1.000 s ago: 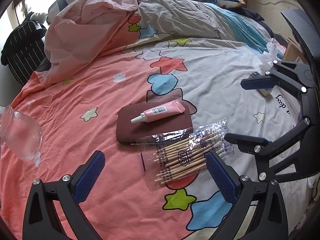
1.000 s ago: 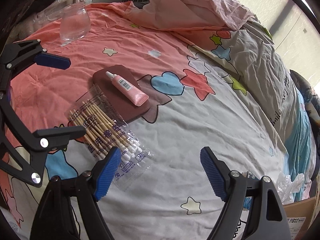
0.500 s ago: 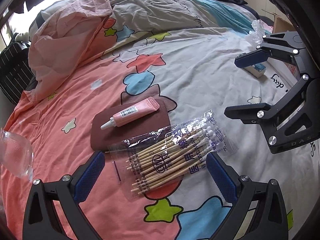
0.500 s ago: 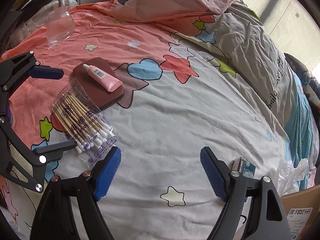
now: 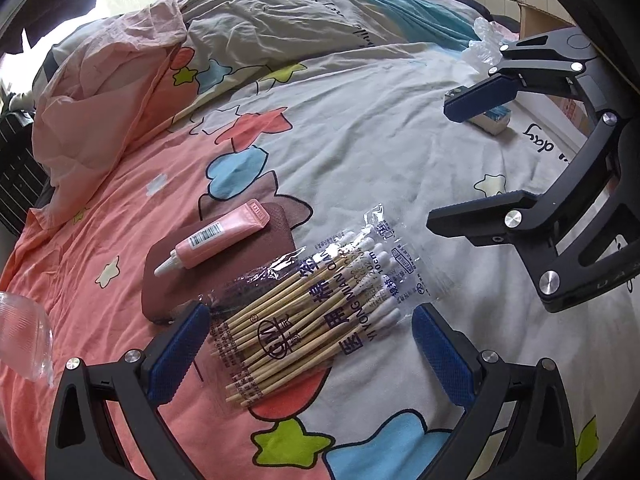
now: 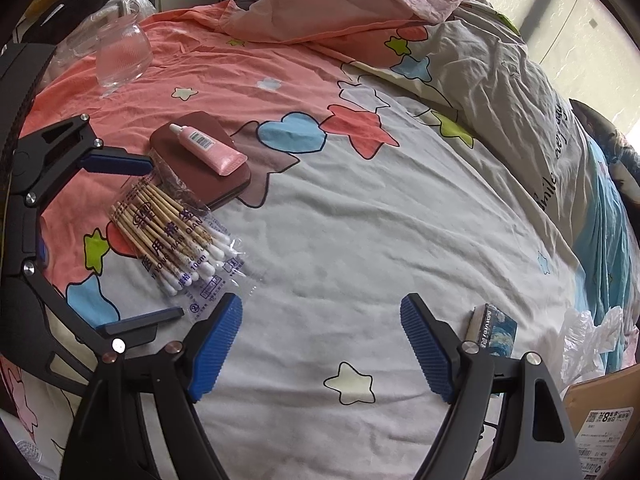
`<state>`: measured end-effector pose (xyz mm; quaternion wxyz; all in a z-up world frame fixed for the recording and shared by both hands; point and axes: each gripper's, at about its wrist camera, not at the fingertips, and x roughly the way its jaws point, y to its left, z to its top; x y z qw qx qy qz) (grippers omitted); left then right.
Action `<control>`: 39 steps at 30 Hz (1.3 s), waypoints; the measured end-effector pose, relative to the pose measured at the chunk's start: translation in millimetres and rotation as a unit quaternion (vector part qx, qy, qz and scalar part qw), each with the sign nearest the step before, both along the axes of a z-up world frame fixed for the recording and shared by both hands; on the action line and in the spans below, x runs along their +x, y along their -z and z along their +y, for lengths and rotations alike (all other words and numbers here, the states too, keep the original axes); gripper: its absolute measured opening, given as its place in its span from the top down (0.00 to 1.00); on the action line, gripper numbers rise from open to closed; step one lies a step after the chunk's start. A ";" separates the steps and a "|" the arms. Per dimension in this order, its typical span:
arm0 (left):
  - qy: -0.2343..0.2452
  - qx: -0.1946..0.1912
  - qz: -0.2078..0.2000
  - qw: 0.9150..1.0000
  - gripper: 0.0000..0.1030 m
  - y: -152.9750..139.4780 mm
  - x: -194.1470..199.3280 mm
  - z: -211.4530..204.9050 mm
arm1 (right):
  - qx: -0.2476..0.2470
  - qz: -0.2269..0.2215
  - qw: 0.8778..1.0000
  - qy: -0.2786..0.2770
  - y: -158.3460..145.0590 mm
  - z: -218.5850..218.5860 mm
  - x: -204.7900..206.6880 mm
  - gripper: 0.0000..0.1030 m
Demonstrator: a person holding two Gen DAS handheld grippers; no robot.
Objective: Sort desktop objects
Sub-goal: 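Close the left tool on the cotton swab pack while the right tool nears the blue card box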
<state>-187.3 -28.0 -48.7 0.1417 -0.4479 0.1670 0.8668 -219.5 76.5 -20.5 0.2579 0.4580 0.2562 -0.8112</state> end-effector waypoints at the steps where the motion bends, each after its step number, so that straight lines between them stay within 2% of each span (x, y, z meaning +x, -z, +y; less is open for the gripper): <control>1: -0.002 0.003 -0.002 1.000 0.00 0.6 -1.4 -0.3 | -0.002 -0.001 1.000 0.002 0.3 2.0 -0.5 0.24; 6: -0.007 0.029 -0.031 0.999 0.00 -0.6 -4.4 -2.0 | -0.010 -0.009 1.000 0.014 1.6 12.0 -3.2 0.24; 7: -0.007 0.034 -0.038 0.999 0.03 -1.2 -4.6 -2.4 | -0.012 -0.010 1.000 0.016 1.9 14.0 -3.8 0.23; 9: -0.008 0.046 -0.052 0.998 0.24 -2.5 -5.1 -3.1 | -0.016 -0.013 1.000 0.020 2.5 18.0 -4.9 0.23; 10: -0.005 0.047 -0.057 0.997 0.41 -4.0 -4.1 -1.7 | -0.017 -0.014 0.999 0.023 2.4 20.2 -5.3 0.23; 11: 0.002 0.040 -0.058 0.998 0.49 -5.9 -1.9 2.3 | -0.019 -0.013 0.999 0.026 1.5 22.8 -5.5 0.23; 14: 0.018 0.017 -0.053 0.998 0.64 -9.1 4.0 16.7 | -0.023 -0.010 0.999 0.034 -1.0 30.6 -6.1 0.23; 23: 0.009 0.054 -0.060 0.997 0.81 -28.4 7.4 27.9 | -0.037 -0.001 0.997 0.061 -8.5 55.0 -8.3 0.23; 30: 0.007 0.054 -0.045 0.997 0.87 -34.5 9.8 44.8 | -0.061 -0.007 0.991 0.121 -9.0 92.7 -20.8 0.23; 39: 0.016 0.094 -0.033 0.995 0.92 -58.4 12.9 50.8 | -0.049 0.002 0.986 0.160 -9.0 108.2 -33.6 0.23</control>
